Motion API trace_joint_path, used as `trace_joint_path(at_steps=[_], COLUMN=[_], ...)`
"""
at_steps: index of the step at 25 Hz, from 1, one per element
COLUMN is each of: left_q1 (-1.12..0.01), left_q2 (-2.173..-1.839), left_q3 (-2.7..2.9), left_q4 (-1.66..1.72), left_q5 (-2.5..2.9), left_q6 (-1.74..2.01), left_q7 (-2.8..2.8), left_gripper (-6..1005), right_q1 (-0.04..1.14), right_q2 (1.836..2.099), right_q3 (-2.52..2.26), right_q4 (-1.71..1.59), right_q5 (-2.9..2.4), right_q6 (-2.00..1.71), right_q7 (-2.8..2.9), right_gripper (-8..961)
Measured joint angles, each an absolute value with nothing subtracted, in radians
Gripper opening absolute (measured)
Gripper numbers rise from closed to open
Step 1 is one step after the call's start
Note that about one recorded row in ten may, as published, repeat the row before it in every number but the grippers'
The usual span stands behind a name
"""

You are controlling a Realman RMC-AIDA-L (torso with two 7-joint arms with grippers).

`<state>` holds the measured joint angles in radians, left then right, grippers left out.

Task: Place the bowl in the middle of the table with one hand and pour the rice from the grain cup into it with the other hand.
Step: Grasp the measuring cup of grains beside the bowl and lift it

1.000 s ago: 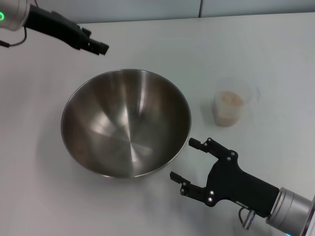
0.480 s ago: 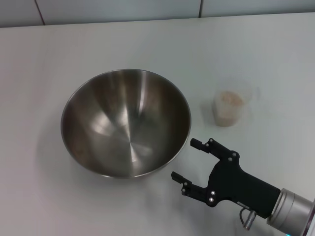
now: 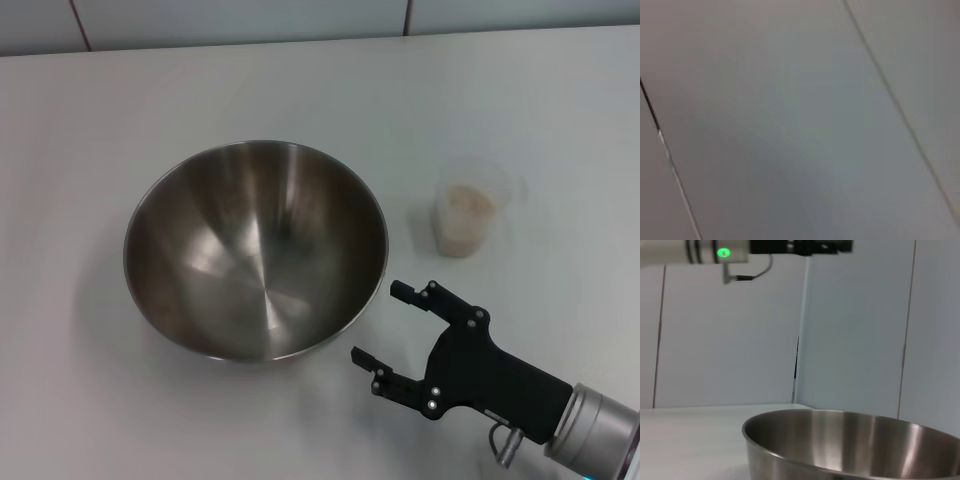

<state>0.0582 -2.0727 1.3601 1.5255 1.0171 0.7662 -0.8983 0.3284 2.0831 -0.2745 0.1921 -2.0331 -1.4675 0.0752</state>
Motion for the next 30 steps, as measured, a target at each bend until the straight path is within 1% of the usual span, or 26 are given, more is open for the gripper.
trace_joint_path(at_steps=[1,2,4,5,9,11,12,15,17,20,22,23,26,27,30], left_q1=[0.076,0.1,0.099,0.096,0.059,0.036,0.017,0.007,0.002,0.002,0.002,0.002,-0.004,-0.012,-0.016], left_q2=[-2.072,-2.07,-2.069,-2.068,-2.065,-2.06,-2.053,-2.046,-2.032,-2.023,-2.006,-2.006,-1.986,-1.973,-1.965], left_q3=[1.364,1.365,1.362,1.351,1.301,1.288,1.278,1.274,1.274,1.274,1.275,1.275,1.279,1.283,1.282], left_q4=[1.477,1.33,1.29,1.2,0.919,0.779,0.656,0.56,0.464,0.42,0.371,0.371,0.322,0.29,0.269], left_q5=[0.927,0.754,0.731,0.691,0.69,0.714,0.76,0.805,0.883,0.929,1.0,1.0,1.052,1.06,1.071], left_q6=[0.836,1.033,1.074,1.178,1.414,1.491,1.552,1.595,1.633,1.638,1.64,1.64,1.639,1.642,1.645], left_q7=[-0.801,-0.614,-0.591,-0.542,-0.477,-0.427,-0.368,-0.314,-0.272,-0.27,-0.27,-0.27,-0.281,-0.284,-0.285], left_gripper=[832,832,832,832,832,832,832,832,832,832,832,832,832,832,832], right_q1=[0.328,0.328,0.328,0.328,0.328,0.328,0.327,0.326,0.325,0.325,0.325,0.325,0.324,0.322,0.32], right_q2=[2.083,2.083,2.083,2.083,2.083,2.083,2.083,2.084,2.084,2.083,2.083,2.083,2.083,2.083,2.083], right_q3=[-0.275,-0.275,-0.275,-0.275,-0.275,-0.275,-0.275,-0.275,-0.275,-0.275,-0.274,-0.274,-0.275,-0.274,-0.274], right_q4=[0.192,0.191,0.191,0.19,0.19,0.189,0.189,0.189,0.189,0.188,0.187,0.187,0.187,0.187,0.187], right_q5=[-2.033,-2.033,-2.033,-2.032,-2.032,-2.031,-2.031,-2.031,-2.031,-2.031,-2.031,-2.031,-2.031,-2.031,-2.031], right_q6=[-1.468,-1.468,-1.468,-1.468,-1.468,-1.468,-1.468,-1.468,-1.468,-1.468,-1.468,-1.468,-1.468,-1.468,-1.469], right_q7=[0.075,0.075,0.075,0.075,0.075,0.075,0.075,0.075,0.075,0.075,0.074,0.074,0.074,0.074,0.073], right_gripper=[798,798,798,798,798,798,798,798,798,798,798,799,799,799,799])
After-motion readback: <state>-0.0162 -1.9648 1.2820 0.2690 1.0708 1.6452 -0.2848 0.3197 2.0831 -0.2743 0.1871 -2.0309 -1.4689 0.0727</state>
